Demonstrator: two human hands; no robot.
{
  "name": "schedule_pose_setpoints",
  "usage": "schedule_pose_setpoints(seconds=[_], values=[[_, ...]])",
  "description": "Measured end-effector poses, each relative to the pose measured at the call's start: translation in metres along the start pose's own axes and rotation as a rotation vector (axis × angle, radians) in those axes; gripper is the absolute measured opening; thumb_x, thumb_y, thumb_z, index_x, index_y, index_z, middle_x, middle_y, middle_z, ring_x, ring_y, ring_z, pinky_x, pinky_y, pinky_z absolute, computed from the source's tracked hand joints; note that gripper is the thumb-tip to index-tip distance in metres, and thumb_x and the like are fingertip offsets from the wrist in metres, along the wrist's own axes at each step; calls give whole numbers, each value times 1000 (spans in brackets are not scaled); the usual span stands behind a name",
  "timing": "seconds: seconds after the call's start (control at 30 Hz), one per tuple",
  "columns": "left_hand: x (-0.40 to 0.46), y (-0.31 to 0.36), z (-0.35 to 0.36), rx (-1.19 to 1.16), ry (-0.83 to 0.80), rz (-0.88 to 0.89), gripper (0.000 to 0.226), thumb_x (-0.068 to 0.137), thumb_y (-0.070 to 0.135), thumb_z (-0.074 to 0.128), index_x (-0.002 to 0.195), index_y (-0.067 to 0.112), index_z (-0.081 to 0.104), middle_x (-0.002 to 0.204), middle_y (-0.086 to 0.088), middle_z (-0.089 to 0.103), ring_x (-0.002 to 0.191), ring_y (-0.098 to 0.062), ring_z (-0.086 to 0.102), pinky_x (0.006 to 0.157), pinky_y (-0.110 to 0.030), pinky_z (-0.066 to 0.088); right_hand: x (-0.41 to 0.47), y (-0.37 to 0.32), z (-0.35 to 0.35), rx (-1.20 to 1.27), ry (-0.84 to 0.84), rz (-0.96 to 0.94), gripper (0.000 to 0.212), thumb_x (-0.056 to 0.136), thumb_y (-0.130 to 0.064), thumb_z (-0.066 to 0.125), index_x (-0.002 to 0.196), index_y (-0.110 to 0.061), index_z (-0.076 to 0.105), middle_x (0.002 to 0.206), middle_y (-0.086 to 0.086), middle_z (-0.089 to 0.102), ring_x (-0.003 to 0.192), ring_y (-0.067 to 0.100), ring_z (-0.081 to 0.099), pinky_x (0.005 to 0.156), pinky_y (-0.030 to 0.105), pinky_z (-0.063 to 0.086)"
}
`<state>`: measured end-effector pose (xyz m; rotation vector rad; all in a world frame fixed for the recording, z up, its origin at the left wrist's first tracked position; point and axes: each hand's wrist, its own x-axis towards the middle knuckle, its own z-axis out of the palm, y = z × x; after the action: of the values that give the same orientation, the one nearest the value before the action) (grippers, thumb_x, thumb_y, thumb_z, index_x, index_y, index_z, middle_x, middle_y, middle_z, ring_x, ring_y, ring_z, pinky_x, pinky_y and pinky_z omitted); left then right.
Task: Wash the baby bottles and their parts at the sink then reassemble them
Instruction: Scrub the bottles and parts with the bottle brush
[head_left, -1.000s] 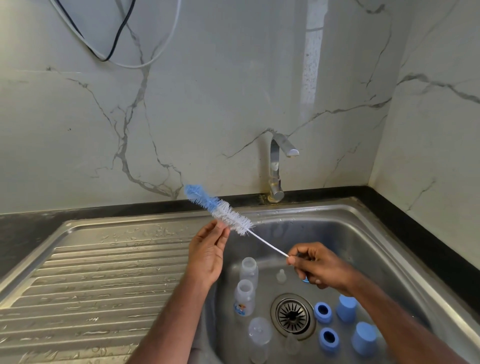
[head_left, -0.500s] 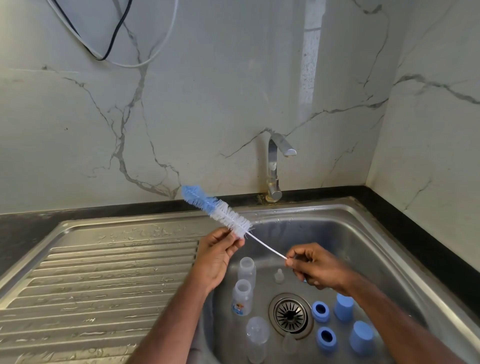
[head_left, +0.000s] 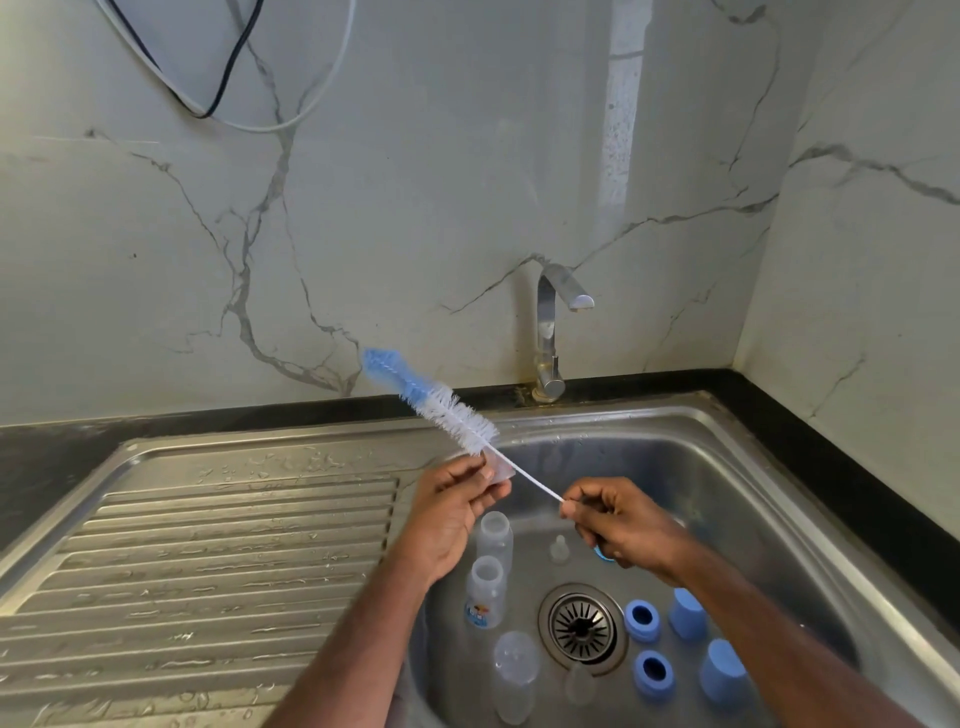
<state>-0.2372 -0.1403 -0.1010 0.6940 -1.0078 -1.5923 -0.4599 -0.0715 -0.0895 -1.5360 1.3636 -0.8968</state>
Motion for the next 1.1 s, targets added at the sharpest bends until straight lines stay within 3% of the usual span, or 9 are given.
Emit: schedule_pose_setpoints(seconds=[0.13,0.27,0.43,0.57,0.77,0.93,1.1], values=[[3,4,-7,-199,28,-41,28,81,-1,67,108,-8,65,109,-20,73,106,-26,71,85,-28,58,-2,3,-10,55,30,-2,18,103,-19,57,95,-7,67,64,8,54,44,14,32,41,24,24],[3,5,-8,-118,56,-28,32,74,-2,71,105,-4,68,100,-13,75,101,-23,72,87,-27,58,-2,6,-14,24,34,17,17,102,-20,58,93,-10,69,64,8,55,44,13,33,41,24,25],[4,6,-7,-191,111,-20,25,87,-10,62,111,-6,66,102,-15,75,94,-20,73,79,-26,59,2,6,-7,32,-2,13,17,102,-22,59,92,-12,68,65,9,55,43,12,33,42,23,24],[9,13,-16,-335,203,3,14,90,-12,57,96,-2,66,85,-12,75,82,-17,74,72,-23,59,-2,7,-18,15,-81,47,18,102,-24,60,88,-16,68,65,7,55,45,12,32,45,23,22],[3,3,-4,-88,96,-11,22,87,-12,61,109,-14,63,97,-19,73,90,-25,73,75,-26,59,1,3,1,-75,-20,-14,18,103,-24,58,87,-17,66,62,2,56,45,10,38,44,24,28],[6,11,-10,-289,162,-3,13,87,-13,59,95,-4,66,89,-14,74,84,-21,74,71,-24,60,-2,6,-20,8,-64,30,18,102,-24,60,86,-17,67,64,6,55,44,11,34,43,22,24],[3,5,-5,-190,109,-19,16,87,-11,60,99,-5,66,94,-15,74,88,-22,72,73,-25,59,-4,6,-9,-38,-78,35,19,102,-26,59,87,-17,66,64,4,55,44,11,35,44,23,24]])
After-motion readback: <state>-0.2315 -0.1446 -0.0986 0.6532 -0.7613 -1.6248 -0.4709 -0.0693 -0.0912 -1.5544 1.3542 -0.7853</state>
